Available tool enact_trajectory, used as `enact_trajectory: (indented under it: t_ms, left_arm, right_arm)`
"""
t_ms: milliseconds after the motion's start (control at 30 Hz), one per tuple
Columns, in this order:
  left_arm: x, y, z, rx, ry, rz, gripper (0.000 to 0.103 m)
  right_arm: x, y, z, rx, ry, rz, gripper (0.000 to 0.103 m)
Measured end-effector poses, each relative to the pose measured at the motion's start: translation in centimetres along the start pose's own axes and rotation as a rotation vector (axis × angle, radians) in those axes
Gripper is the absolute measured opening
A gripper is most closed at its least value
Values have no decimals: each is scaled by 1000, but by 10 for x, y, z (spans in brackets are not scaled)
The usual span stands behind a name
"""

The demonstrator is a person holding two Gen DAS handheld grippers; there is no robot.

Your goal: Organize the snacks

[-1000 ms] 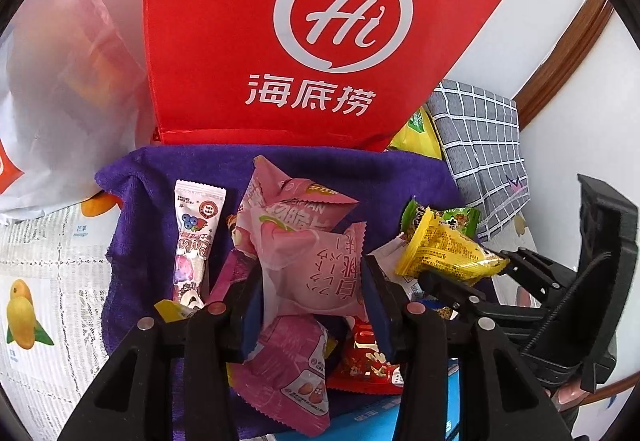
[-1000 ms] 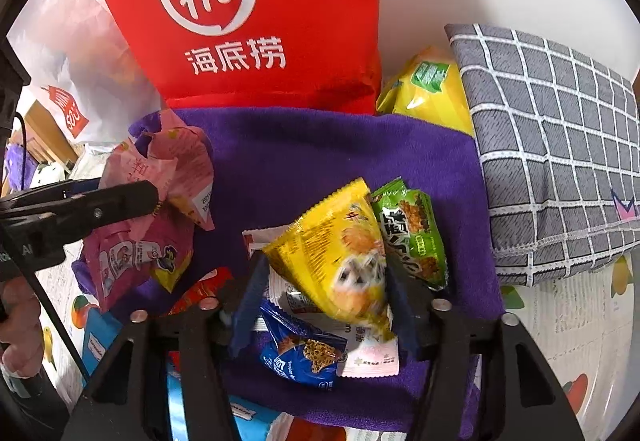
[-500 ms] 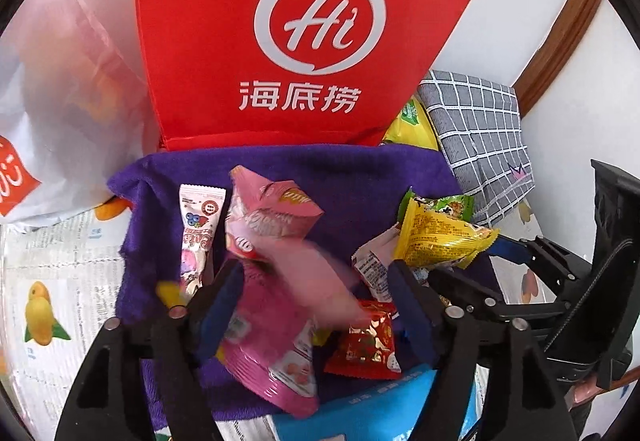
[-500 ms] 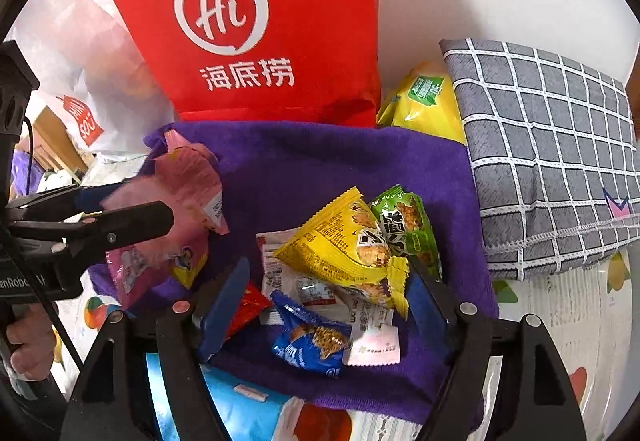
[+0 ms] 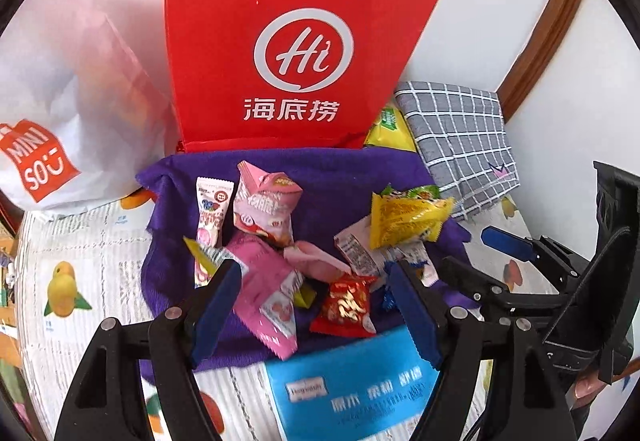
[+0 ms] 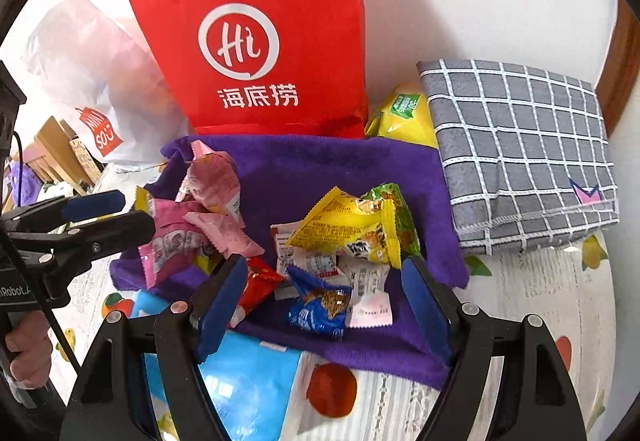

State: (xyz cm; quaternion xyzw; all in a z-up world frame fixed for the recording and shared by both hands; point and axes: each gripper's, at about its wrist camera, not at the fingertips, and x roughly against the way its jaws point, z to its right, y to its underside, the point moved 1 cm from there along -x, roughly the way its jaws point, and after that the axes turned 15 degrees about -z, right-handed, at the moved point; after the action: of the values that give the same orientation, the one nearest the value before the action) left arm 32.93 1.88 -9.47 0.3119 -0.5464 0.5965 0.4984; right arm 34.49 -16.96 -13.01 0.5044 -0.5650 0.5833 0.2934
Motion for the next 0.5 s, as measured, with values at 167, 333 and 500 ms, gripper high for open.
enact_trajectory:
  t_ms: [167, 333, 500]
  left_arm:
    - [15, 19, 11, -3, -1, 14, 75]
    - [35, 46, 24, -13, -20, 39, 79]
    - [56, 74, 32, -11, -25, 71, 83]
  right_arm:
    - [28, 20, 2, -40, -11, 33, 79]
    - [61, 44, 2, -69, -23, 68, 79]
    - [92, 73, -4, -97, 3, 109, 79]
